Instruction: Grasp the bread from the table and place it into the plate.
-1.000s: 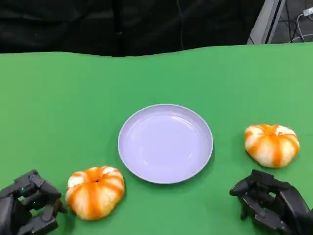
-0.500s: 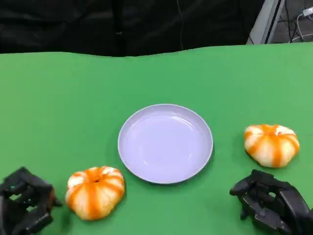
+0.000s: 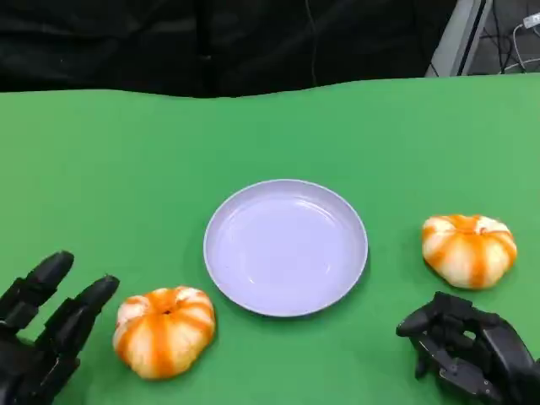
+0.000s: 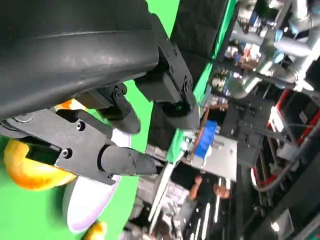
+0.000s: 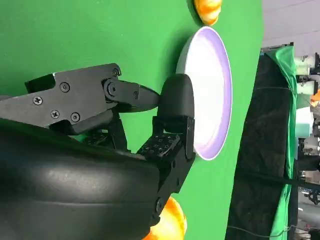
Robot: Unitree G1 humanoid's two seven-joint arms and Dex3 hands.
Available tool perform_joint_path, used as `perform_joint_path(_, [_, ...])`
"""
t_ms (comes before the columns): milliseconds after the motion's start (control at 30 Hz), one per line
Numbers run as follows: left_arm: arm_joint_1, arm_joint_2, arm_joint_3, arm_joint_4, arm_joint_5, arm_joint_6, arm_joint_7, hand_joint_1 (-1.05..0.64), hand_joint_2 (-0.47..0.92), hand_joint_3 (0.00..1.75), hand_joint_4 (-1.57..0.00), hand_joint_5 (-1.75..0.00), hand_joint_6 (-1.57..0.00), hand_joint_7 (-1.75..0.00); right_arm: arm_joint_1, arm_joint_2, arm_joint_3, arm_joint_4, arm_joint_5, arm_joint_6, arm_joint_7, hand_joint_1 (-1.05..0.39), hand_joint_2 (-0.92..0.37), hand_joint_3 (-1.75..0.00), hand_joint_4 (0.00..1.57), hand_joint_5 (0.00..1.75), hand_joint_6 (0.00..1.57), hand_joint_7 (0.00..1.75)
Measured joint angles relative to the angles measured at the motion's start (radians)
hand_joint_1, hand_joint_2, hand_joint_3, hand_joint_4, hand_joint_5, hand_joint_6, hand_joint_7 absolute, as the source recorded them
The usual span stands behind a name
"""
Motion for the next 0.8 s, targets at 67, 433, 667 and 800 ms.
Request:
perform_joint_path(67, [0.001,0.0,0.012,0.0,0.0,0.006,-0.01,-0.47,0.92,0.09,-0.63,0.0,-0.56,0.0,0.0,0.0,0.0,0.0,0.0,0.0,0.0,-0.27,-0.92,-0.44,0.65,1.74,0.73,1.1])
perform_joint_path(433, [0.001,0.0,0.034,0.0,0.002,0.016,-0.023,-0.47,0.92,0.1,-0.63,0.0,-0.56,0.0,0.0,0.0,0.0,0.0,0.0,0.0,-0.001,-0.28,-0.92,-0.44,0.65,1.75,0.74,1.1])
perform_joint_path(667, [0.042,0.047,-0.058,-0.05,0.39,-0.216,0.14,-0.87,0.92,0.06,-0.41,0.0,-0.35,-0.01,0.0,0.003,0.004,0.0,-0.012,-0.007,-0.026,-0.27,-0.92,-0.46,0.65,1.75,0.74,1.09])
perform_joint_path(800, [0.051,0.064,-0.092,-0.067,0.475,-0.274,0.214,-0.88,0.92,0.06,-0.4,0.0,-0.35,-0.01,0.0,0.003,0.007,0.0,-0.022,-0.01,-0.036,-0.27,-0.92,-0.46,0.66,1.75,0.74,1.08])
